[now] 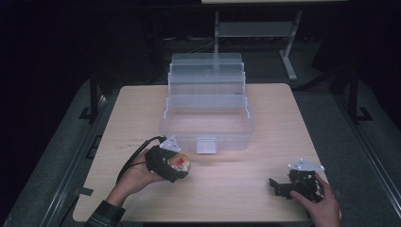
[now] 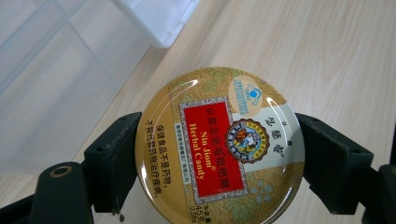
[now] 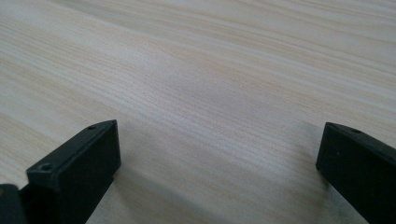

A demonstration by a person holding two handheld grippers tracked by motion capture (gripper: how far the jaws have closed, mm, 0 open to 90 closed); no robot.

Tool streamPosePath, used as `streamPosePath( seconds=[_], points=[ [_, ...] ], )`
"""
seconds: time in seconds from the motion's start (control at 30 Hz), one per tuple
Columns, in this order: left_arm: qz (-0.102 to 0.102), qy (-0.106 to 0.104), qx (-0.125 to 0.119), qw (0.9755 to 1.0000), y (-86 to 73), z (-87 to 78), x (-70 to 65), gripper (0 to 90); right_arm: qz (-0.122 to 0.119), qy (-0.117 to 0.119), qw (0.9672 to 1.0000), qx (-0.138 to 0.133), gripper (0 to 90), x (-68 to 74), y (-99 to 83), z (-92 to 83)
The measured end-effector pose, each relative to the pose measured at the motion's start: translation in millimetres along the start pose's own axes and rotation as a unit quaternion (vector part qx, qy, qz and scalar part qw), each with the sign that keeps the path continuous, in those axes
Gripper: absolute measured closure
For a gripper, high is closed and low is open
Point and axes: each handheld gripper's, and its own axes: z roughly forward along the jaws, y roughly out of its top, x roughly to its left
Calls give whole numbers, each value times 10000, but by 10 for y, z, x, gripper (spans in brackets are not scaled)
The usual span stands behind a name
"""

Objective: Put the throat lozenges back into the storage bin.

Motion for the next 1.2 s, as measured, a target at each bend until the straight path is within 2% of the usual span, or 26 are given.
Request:
streamPosePath(
  seconds=[0.8, 1.2],
  points=[
    [143, 26, -30, 9999, 218, -150, 83, 196, 3, 8, 10000, 1, 0, 1, 0, -1],
    [98, 25, -100, 9999, 299, -187, 141, 196, -2, 10, 10000, -2, 0, 0, 0, -1]
  ],
)
